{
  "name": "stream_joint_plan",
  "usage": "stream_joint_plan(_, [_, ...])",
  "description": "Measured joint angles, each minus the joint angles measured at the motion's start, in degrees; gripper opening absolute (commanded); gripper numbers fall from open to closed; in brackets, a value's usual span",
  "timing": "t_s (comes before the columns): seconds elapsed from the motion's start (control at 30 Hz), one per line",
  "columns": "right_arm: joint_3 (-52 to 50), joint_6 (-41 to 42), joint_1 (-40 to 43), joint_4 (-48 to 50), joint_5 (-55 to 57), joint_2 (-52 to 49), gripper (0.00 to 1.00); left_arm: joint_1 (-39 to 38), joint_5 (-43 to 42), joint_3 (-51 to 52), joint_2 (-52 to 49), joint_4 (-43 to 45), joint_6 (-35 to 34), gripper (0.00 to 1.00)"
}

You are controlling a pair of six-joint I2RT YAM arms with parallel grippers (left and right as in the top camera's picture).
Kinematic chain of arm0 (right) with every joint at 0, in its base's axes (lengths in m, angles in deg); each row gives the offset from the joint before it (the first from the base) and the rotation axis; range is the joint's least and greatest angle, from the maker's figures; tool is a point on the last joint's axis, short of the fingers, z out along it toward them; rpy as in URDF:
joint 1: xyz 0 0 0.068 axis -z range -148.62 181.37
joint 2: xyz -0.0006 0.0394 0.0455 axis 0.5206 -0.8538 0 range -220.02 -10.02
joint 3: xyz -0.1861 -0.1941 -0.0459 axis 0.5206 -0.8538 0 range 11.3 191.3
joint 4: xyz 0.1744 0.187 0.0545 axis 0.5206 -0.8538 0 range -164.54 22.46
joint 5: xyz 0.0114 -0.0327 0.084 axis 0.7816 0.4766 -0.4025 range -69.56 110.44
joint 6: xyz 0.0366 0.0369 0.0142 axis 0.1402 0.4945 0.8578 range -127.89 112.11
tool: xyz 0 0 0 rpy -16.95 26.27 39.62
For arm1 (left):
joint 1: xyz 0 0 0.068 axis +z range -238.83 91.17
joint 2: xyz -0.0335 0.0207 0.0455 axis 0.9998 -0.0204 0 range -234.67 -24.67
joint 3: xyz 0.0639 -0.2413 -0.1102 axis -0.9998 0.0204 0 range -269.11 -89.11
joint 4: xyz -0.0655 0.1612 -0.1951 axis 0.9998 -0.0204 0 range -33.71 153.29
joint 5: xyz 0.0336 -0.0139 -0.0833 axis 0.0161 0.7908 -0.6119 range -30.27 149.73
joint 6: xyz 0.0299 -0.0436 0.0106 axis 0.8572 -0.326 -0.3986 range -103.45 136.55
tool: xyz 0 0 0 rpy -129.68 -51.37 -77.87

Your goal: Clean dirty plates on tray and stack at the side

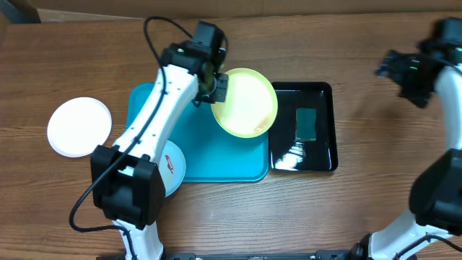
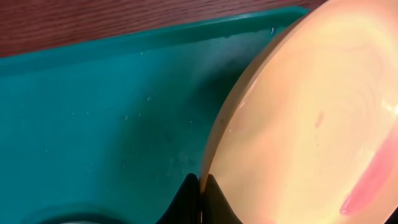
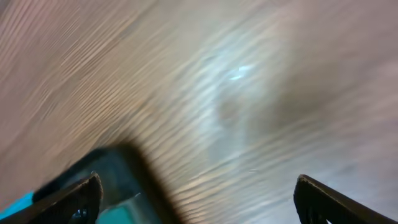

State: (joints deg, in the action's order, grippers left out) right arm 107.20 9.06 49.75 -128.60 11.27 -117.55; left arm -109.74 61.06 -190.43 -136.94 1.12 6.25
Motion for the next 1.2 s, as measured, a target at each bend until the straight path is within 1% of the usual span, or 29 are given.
stream_joint_plan(0.1, [0.00, -0.04, 5.84, -0.11, -1.03, 0.00, 1.00, -2.67, 3.13, 0.00, 0.00, 0.28, 0.00, 0.04])
stream_joint_plan(0.2, [0.00, -0.02, 9.97, 0.11, -1.49, 0.00, 1.00, -5.20, 5.44, 0.00, 0.00, 0.98, 0.00, 0.04])
stream_joint_plan(0.43, [0.00, -0.02, 14.86, 0.11, -2.19, 0.00, 1.00, -9.05, 8.66, -1.27, 0.00, 0.92, 0.00, 0.04])
stream_joint_plan(0.6, [0.00, -0.04, 15.34, 0.09, -2.49, 0.00, 1.00, -11.17, 13.75, -5.33, 0.00, 0.37, 0.00, 0.04])
stream_joint_plan(0.77, [0.00, -0.02, 15.34, 0.09, -2.64, 0.00, 1.00, -15.65, 20.50, -7.87, 0.09, 0.76, 0.00, 0.04])
stream_joint_plan(1.03, [0.00, -0.02, 15.34, 0.11, -2.64, 0.00, 1.00, -26.91, 37.18, -8.13, 0.09, 1.29, 0.02, 0.04])
stream_joint_plan(1.2, [0.00, -0.04, 15.34, 0.09, -2.62, 0.00, 1.00, -32.70, 45.70, -8.13, 0.09, 1.90, 0.04, 0.04])
